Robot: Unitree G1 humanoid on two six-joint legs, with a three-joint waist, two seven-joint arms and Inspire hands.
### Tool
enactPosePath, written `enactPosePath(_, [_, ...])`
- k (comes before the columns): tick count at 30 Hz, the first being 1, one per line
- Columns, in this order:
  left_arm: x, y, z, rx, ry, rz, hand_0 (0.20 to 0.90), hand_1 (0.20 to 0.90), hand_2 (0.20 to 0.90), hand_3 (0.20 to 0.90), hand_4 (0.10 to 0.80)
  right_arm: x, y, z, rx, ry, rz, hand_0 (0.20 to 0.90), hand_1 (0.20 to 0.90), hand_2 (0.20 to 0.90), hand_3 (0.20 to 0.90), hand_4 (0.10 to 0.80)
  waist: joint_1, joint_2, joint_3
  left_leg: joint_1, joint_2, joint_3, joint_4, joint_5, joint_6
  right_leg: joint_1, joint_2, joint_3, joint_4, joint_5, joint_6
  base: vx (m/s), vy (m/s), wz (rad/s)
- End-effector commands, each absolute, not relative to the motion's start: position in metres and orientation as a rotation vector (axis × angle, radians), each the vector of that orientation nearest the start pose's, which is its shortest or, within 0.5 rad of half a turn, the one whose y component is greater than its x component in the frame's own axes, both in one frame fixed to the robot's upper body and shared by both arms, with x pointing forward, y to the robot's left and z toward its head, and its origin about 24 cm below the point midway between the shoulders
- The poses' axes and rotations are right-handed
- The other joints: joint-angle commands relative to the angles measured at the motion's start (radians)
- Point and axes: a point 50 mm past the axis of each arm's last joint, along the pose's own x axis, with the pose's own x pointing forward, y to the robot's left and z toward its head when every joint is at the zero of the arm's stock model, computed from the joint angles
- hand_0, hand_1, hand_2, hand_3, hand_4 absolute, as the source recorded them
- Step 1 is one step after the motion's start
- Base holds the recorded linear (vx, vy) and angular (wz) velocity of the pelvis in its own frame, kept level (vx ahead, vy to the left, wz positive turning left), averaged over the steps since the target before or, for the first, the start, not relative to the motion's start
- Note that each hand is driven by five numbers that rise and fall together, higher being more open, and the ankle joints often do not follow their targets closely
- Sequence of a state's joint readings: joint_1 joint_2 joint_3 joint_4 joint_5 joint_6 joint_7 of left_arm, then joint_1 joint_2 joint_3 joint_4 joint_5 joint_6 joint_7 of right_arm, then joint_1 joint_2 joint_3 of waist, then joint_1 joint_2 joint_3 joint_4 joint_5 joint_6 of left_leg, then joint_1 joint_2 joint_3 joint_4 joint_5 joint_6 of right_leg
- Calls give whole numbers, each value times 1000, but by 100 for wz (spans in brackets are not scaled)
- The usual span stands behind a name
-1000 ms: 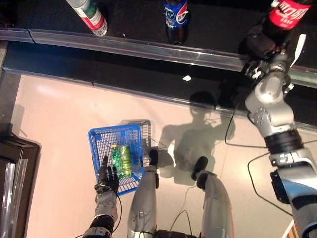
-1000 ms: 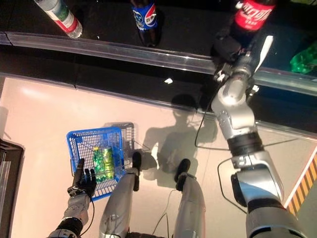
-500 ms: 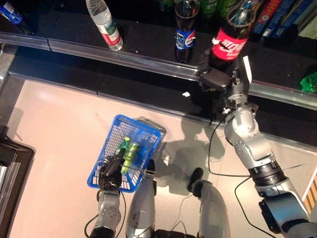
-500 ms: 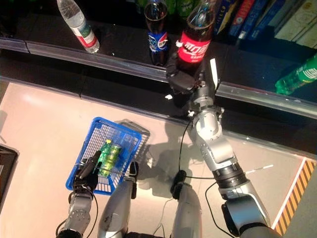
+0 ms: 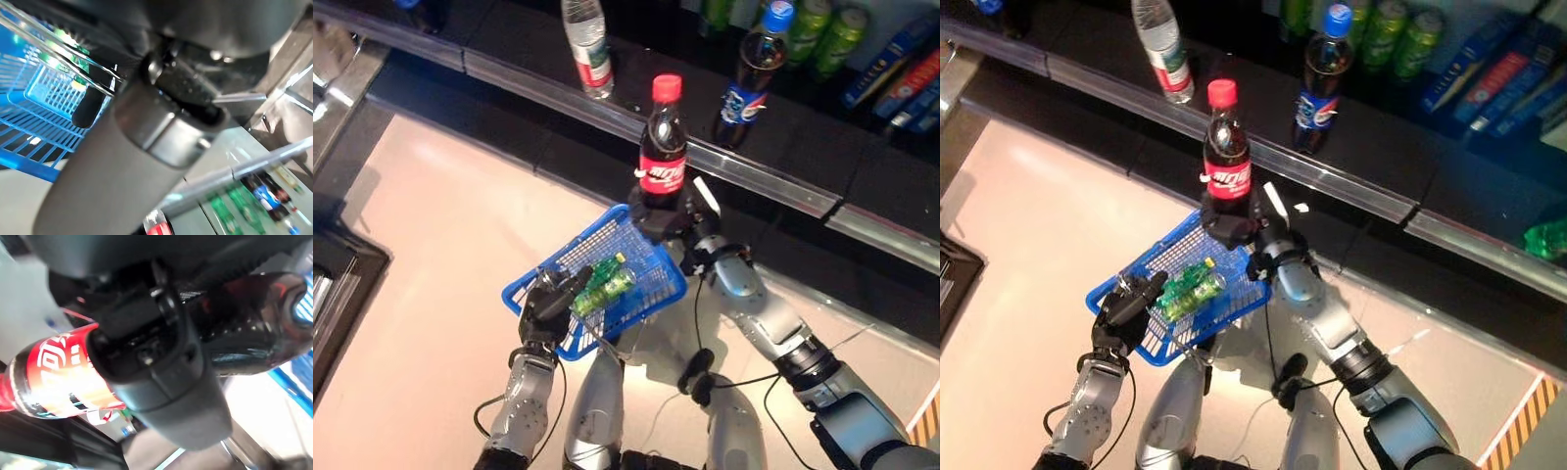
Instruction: Pick up the drink and place into the basket.
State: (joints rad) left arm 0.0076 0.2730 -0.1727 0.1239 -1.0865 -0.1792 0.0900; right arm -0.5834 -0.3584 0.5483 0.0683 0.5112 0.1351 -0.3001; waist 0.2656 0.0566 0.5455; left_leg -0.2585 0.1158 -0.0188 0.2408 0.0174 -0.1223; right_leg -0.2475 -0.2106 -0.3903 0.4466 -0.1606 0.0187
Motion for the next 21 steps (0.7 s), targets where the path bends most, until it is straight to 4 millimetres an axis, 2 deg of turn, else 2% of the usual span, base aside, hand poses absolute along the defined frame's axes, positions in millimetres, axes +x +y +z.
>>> enactPosePath(1, [242,192,158,-723,-602,-283,300,300,300,200,100,300,-33,217,135,-477,475,300,300,300,200,100,8,-19,-52,3,-48,-13,86,15,41,155,-29,10,-170,108,32,-16,-68,23])
enactPosePath(2, [240,188,166,-746,-626,-339,300,300,300,200,100,301,-26,208,155,-436,475,300,300,300,200,100,19,-21,-47,7,-52,-21,78,6,42,162,-29,4,-176,108,36,-18,-28,21])
enactPosePath(3, [240,188,166,-746,-626,-339,300,300,300,200,100,301,-26,208,155,-437,475,300,300,300,200,100,17,-22,-49,5,-53,-22,74,11,42,161,-29,2,-180,112,36,-17,-53,29])
enactPosePath(5, [237,181,176,-781,-659,-429,300,300,300,200,100,302,-13,191,186,-357,476,300,300,300,200,100,32,-24,-41,9,-60,-31,61,-1,44,168,-32,-5,-187,116,43,-11,-53,19])
enactPosePath(9, [235,174,187,-818,-700,-503,300,300,300,200,100,302,-1,175,201,-276,480,300,300,300,200,100,44,-27,-41,4,-69,-43,47,3,45,170,-35,-16,-201,126,49,-11,-36,15])
enactPosePath(10, [234,170,192,-826,-720,-531,300,300,300,200,100,303,7,161,224,-210,485,300,300,300,200,100,55,-25,-34,4,-70,-50,48,-1,44,173,-37,-20,-199,123,51,-4,-36,10])
enactPosePath(17, [228,159,207,-720,-778,-658,300,300,300,200,100,303,25,129,278,-50,487,300,300,300,200,100,85,-20,-26,-20,-86,-77,53,-1,43,166,-50,-42,-192,127,58,20,-32,16])
enactPosePath(21, [228,157,211,-689,-788,-684,300,300,300,200,100,302,32,117,272,9,492,300,300,300,200,100,96,-16,-26,-36,-94,-88,59,-3,45,154,-56,-47,-186,129,61,16,-7,7])
